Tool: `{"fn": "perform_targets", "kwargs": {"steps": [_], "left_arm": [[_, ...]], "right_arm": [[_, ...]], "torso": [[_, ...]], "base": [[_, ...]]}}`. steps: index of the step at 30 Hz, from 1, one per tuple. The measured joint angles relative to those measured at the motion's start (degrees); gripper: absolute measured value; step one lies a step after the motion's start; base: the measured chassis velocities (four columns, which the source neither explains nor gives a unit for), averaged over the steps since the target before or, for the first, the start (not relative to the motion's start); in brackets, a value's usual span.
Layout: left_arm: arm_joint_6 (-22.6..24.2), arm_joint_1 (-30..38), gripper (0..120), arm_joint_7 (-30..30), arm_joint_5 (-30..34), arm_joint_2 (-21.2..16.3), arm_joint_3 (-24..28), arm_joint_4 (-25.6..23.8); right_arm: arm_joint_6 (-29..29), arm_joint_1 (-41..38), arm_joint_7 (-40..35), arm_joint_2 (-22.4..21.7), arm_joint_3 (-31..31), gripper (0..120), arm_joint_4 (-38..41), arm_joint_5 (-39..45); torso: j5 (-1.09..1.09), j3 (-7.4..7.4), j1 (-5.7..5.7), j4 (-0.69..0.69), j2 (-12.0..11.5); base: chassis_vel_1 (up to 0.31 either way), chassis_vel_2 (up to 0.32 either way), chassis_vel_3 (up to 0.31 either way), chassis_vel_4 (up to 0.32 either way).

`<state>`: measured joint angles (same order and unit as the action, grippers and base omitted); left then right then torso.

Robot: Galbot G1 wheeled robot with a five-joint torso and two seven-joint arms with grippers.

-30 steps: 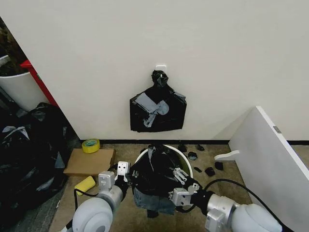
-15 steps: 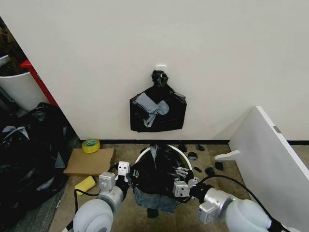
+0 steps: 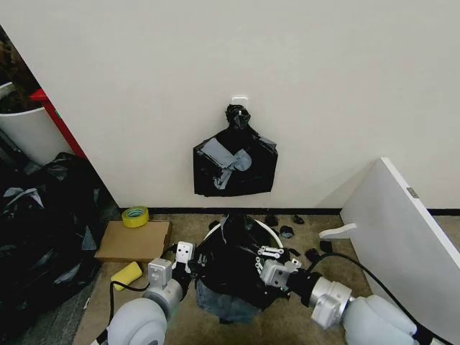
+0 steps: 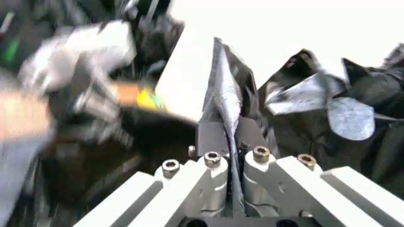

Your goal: Place the garbage bag over the trash bin.

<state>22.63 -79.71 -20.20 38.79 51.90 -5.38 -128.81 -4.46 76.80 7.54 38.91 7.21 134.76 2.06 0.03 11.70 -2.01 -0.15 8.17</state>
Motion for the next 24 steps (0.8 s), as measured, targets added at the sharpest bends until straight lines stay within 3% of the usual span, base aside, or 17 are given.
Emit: {"fn": "perform_targets", "kwargs": {"steps": [2, 8, 18, 24], "left_arm": [[-1.21, -0.55, 5, 2.60, -2.50, -0.56, -0.06, -0.16], [-4.14, -1.95, 5, 7.27, -6.30, -1.32, -0.52, -0.68], [-8.01, -2.96, 5, 9.61, -7.61, -1.58, -1.02, -0.72], [-10.48, -3.39, 5, 9.24, -5.23, -0.92, -1.70, -0.81]], "right_arm": [[-0.46, -2.32, -1.41, -0.07, 0.39, 0, 0.32, 8.22], [-2.65, -8.40, -5.73, -0.36, 1.10, 0, -2.76, 21.26], [-3.06, -10.44, -7.40, -1.72, 2.68, 0, -13.19, 25.08], [-1.51, -9.49, -6.40, -2.83, 3.65, 0, -17.72, 25.28]], "torso": [[0.00, 0.00, 0.00, 0.00, 0.00], [0.00, 0.00, 0.00, 0.02, 0.00], [0.01, 0.00, 0.00, 0.00, 0.00], [0.01, 0.00, 0.00, 0.00, 0.00]], "base": [[0.000, 0.000, 0.000, 0.000], [0.000, 0.000, 0.000, 0.000], [0.000, 0.000, 0.000, 0.000], [0.000, 0.000, 0.000, 0.000]]}}
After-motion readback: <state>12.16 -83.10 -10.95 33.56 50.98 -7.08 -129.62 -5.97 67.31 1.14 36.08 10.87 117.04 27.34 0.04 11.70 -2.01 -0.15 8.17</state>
